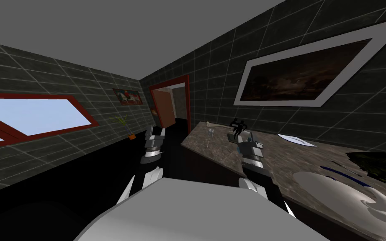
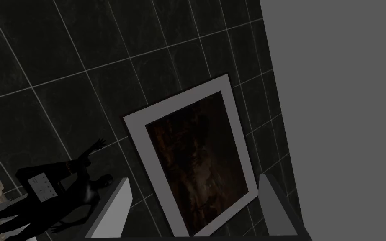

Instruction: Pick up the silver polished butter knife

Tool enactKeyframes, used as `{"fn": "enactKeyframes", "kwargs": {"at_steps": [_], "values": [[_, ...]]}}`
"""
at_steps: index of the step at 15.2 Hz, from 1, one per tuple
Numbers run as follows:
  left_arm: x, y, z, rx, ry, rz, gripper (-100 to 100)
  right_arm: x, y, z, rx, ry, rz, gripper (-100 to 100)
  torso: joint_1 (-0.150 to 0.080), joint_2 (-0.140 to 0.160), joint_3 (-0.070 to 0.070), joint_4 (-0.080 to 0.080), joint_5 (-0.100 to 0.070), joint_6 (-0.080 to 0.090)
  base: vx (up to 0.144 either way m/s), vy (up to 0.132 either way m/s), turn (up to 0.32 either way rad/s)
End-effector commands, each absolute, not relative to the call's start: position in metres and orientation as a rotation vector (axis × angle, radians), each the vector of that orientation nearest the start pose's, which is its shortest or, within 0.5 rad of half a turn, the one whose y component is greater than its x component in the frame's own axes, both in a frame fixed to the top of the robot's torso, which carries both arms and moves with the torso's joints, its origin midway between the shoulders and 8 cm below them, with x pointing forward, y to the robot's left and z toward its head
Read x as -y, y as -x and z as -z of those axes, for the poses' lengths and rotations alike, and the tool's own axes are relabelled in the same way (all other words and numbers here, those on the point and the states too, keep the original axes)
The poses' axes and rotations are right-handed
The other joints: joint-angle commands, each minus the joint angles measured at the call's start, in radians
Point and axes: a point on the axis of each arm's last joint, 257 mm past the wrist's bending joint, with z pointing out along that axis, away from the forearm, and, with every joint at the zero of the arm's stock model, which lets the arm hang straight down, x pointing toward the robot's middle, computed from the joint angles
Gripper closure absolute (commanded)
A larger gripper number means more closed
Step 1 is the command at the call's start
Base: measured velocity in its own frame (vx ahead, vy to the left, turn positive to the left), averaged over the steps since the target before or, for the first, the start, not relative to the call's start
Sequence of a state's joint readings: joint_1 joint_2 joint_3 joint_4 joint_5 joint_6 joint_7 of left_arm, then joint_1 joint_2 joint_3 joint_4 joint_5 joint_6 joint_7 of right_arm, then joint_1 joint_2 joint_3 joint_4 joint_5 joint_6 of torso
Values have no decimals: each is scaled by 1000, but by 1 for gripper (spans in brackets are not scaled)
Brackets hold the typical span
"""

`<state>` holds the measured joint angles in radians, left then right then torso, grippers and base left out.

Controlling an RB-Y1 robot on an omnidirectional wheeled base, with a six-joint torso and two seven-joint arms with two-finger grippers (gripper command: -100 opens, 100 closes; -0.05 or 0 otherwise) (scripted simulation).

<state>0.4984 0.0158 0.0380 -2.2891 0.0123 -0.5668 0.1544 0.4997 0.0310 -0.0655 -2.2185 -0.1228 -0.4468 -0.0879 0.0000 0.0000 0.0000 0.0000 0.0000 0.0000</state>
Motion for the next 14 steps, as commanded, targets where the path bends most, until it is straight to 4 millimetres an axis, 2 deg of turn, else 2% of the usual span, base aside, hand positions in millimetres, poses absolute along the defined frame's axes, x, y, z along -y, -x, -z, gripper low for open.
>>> {"fn": "enactKeyframes", "kwargs": {"at_steps": [1,9,14], "values": [[-288,-328,-42,-524,638,1436,0,321,-358,12,-587,-848,-1359,-100,0,0,0,0,0,0,-4,7,12],[-288,-328,-42,-524,638,1436,0,313,-379,16,-763,-764,-1307,-100,3,1,1,0,1,0,-18,31,33],[-288,-328,-42,-524,638,1436,0,310,-407,30,-916,-726,-1230,-100,4,2,1,0,1,0,-28,60,66]]}}
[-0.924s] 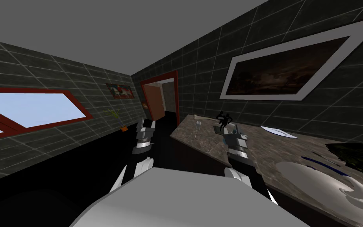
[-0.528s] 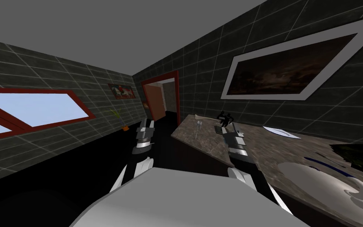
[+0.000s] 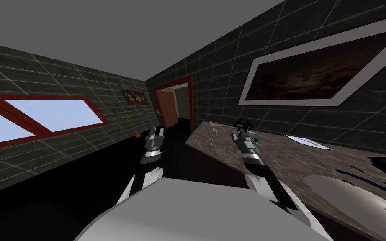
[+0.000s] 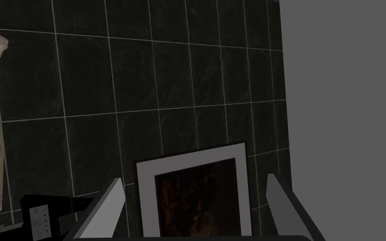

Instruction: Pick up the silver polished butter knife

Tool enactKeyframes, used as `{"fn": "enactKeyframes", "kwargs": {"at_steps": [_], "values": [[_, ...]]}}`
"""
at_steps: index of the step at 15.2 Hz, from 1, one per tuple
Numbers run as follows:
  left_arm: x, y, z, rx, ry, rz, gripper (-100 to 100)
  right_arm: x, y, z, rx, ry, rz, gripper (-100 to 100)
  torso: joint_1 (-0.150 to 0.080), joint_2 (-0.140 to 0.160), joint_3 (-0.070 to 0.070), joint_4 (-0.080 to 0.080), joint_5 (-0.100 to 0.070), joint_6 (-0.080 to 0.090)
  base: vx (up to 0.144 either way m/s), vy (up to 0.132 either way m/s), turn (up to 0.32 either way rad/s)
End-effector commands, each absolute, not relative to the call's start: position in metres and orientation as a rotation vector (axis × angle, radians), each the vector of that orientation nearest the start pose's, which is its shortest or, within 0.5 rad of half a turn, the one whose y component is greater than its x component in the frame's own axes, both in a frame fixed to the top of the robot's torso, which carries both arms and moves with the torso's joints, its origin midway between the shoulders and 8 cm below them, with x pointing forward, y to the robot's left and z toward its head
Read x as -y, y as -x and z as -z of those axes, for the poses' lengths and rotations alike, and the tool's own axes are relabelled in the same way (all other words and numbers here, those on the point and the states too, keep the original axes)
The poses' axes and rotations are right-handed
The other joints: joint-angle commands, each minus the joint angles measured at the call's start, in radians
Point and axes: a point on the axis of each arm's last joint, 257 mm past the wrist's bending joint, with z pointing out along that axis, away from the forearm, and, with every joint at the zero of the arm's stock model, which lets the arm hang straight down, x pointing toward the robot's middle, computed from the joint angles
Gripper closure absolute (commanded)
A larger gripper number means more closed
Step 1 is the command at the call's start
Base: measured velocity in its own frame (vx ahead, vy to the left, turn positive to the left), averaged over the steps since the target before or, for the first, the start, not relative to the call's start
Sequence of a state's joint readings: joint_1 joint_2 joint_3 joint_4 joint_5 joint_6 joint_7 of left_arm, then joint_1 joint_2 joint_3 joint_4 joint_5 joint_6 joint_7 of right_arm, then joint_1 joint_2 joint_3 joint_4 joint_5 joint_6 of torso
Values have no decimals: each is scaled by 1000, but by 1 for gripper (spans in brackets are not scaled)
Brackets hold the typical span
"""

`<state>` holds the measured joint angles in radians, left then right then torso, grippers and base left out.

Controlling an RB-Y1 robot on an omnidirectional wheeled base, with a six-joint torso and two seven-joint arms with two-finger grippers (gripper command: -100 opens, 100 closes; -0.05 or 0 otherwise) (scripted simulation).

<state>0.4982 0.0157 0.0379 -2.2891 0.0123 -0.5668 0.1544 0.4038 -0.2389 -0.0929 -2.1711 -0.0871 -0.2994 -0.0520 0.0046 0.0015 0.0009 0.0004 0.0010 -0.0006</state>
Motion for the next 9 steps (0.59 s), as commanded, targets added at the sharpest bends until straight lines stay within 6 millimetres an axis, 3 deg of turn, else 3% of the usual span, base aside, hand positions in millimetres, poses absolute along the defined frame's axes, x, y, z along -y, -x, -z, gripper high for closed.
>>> {"fn": "enactKeyframes", "kwargs": {"at_steps": [1,9], "values": [[-288,-328,-42,-524,638,1436,0,310,-407,31,-917,-727,-1229,-100,0,0,0,0,0,0,-24,66,77],[-288,-328,-42,-524,638,1436,0,315,-453,68,-1135,-719,-1083,-100,0,-1,0,0,0,0,-21,71,82]]}}
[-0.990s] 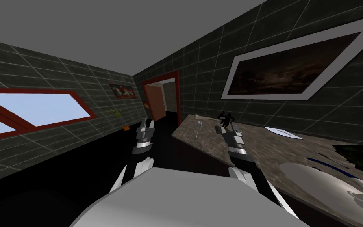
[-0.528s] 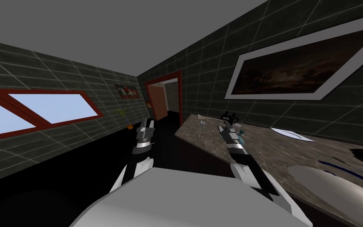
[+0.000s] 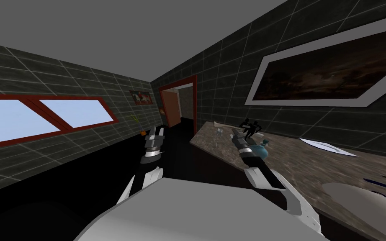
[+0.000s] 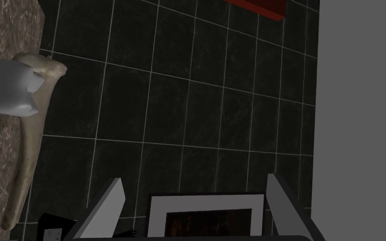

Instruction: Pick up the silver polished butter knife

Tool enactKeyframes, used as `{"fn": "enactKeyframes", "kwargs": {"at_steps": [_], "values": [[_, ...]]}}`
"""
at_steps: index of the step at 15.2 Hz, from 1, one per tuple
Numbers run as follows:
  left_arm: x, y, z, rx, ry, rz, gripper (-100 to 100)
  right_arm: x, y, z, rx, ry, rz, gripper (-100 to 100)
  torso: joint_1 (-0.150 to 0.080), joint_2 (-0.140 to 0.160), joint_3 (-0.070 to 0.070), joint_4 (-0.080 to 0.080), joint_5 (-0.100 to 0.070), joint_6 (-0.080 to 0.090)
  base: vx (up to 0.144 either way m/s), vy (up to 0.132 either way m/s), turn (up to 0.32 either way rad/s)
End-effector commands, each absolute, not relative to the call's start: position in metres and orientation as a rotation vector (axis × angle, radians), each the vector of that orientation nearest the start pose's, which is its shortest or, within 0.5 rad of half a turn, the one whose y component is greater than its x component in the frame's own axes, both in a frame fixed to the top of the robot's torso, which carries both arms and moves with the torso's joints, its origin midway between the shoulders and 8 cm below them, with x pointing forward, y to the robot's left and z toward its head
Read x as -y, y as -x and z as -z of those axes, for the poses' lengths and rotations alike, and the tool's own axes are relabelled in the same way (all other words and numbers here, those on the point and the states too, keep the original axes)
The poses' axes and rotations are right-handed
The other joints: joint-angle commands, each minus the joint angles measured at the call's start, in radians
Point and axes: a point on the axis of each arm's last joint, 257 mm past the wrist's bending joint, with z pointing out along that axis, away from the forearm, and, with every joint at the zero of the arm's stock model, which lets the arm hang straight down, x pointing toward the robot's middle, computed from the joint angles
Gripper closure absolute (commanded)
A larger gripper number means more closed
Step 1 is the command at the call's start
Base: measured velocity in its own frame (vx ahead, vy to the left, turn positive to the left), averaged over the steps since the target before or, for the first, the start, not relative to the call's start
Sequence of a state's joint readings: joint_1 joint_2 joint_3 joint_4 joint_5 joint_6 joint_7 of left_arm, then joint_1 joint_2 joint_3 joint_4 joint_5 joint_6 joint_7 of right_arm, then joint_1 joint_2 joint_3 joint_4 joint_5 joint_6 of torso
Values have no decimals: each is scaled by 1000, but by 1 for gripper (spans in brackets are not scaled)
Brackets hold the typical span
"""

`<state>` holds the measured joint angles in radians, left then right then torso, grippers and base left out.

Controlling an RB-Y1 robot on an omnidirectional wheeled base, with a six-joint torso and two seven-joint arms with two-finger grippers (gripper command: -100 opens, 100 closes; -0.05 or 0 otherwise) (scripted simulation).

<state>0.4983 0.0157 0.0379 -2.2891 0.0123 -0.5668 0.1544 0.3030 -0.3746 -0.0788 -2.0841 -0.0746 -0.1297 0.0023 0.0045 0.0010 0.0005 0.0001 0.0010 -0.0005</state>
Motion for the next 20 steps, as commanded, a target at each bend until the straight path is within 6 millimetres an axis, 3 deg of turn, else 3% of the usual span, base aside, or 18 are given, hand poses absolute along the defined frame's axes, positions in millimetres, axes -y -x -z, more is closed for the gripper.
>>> {"fn": "enactKeyframes", "kwargs": {"at_steps": [1,6,13,20], "values": [[-288,-328,-42,-524,638,1436,0,315,-453,68,-1135,-719,-1083,-100,0,0,0,0,0,0,-17,56,77],[-288,-328,-42,-524,638,1436,0,322,-480,98,-1274,-717,-975,-100,0,0,0,0,0,0,-11,59,83],[-288,-328,-42,-524,638,1436,0,333,-499,127,-1389,-737,-874,-100,-1,-1,0,0,0,0,-4,43,67],[-288,-328,-42,-524,638,1436,0,362,-525,178,-1593,-736,-666,-100,-1,-1,0,0,0,0,-2,45,86]]}}
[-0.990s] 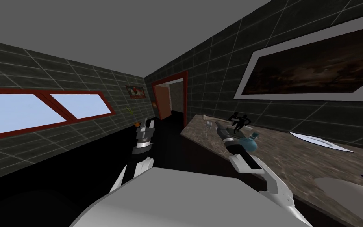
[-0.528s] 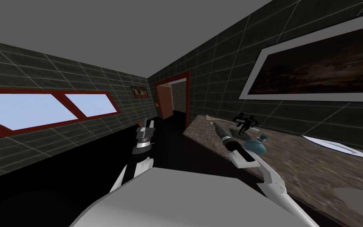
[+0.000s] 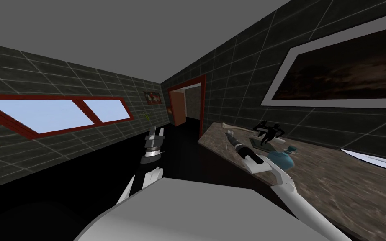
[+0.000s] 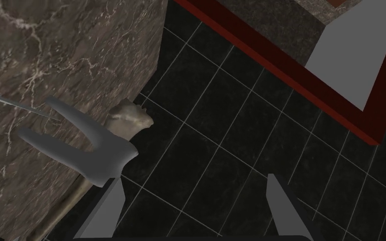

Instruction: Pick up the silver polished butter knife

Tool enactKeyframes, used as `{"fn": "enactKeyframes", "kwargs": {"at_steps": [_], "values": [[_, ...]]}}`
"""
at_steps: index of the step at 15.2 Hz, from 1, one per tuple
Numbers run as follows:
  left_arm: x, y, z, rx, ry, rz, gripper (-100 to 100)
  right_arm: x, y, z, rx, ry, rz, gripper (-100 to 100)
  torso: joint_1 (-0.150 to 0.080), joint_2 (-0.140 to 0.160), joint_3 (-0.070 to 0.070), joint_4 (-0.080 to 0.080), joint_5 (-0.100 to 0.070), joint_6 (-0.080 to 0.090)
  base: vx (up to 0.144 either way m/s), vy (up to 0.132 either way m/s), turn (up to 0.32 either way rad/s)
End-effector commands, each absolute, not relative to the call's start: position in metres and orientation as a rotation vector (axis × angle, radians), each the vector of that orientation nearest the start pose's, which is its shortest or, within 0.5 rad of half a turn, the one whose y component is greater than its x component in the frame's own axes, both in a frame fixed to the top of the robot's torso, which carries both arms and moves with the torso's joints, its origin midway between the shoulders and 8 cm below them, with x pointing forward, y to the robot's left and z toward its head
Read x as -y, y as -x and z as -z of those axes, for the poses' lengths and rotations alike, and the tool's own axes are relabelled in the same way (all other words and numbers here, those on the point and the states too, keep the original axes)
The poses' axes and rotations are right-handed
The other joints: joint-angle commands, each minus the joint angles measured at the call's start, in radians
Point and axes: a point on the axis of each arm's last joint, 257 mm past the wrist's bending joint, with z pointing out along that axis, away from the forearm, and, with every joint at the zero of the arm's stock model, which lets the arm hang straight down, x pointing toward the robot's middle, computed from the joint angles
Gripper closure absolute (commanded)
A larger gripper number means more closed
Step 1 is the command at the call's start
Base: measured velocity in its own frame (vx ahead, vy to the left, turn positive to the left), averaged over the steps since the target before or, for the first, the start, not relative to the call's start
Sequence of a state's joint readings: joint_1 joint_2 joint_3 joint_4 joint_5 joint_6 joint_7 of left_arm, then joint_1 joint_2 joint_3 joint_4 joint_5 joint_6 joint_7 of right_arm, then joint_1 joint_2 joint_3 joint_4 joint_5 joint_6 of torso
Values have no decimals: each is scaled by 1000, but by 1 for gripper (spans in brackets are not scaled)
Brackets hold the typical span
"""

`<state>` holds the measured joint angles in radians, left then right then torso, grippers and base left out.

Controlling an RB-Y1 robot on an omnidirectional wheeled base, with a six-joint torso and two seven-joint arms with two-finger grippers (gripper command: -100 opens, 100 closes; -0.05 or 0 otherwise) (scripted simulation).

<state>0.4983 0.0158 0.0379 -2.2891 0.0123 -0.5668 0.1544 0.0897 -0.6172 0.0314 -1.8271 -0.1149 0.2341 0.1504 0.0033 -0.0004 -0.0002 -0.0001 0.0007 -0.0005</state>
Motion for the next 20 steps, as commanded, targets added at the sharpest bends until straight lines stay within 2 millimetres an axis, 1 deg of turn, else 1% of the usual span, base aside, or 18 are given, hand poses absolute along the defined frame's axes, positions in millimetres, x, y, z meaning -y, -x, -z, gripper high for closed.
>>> {"fn": "enactKeyframes", "kwargs": {"at_steps": [1,2,3,4,5,7,9,10,11,12,13,14,15,16,17,18,19,20], "values": [[-288,-328,-42,-524,638,1436,0,365,-524,183,-1605,-750,-652,-100,0,0,0,0,0,0,9,47,89],[-288,-328,-42,-524,638,1436,0,365,-524,184,-1607,-752,-651,-100,0,0,0,0,0,0,6,28,33],[-288,-328,-42,-524,638,1436,0,374,-529,195,-1653,-747,-596,-100,-1,0,0,0,0,1,4,29,73],[-288,-328,-42,-524,638,1436,0,376,-528,198,-1660,-755,-588,-100,-1,0,0,0,0,0,4,31,89],[-288,-328,-42,-524,638,1436,0,386,-532,208,-1703,-747,-534,-100,-1,0,0,0,0,0,6,44,116],[-288,-328,-42,-524,638,1436,0,397,-534,220,-1752,-748,-471,-100,-1,0,0,0,0,0,14,44,92],[-288,-328,-42,-524,638,1436,0,401,-532,225,-1764,-763,-455,-100,-1,-1,0,0,0,0,13,32,60],[-288,-328,-42,-524,638,1436,0,414,-533,237,-1809,-762,-393,-100,-1,0,0,0,0,1,12,31,83],[-288,-328,-42,-524,638,1436,0,415,-532,238,-1814,-768,-386,-100,-1,0,0,0,0,0,12,31,80],[-288,-328,-42,-524,638,1436,0,428,-532,248,-1855,-765,-327,-100,-1,0,0,0,0,0,17,37,87],[-288,-328,-42,-524,638,1436,0,430,-530,251,-1862,-773,-317,-100,-1,0,0,0,0,0,20,38,82],[-288,-328,-42,-524,638,1436,0,442,-529,259,-1901,-770,-259,-100,-1,-1,0,0,0,0,22,39,110],[-288,-328,-42,-524,638,1436,0,445,-527,262,-1907,-780,-247,-100,-1,-1,0,0,0,0,24,39,95],[-288,-328,-42,-524,638,1436,0,457,-525,270,-1945,-778,-189,-100,-1,-1,-1,0,0,0,26,44,106],[-288,-328,-42,-524,638,1436,0,461,-523,273,-1950,-787,-178,-100,0,-1,-1,0,0,0,26,36,85],[-288,-328,-42,-524,638,1436,0,476,-519,282,-1987,-791,-117,-100,-1,-1,-1,0,0,0,30,36,104],[-288,-328,-42,-524,638,1436,0,477,-518,283,-1991,-796,-110,-100,-1,-1,-1,0,0,0,26,33,79],[-288,-328,-42,-524,638,1436,0,492,-512,292,-2027,-802,-48,-100,-1,-1,-1,0,0,1,27,35,79]]}}
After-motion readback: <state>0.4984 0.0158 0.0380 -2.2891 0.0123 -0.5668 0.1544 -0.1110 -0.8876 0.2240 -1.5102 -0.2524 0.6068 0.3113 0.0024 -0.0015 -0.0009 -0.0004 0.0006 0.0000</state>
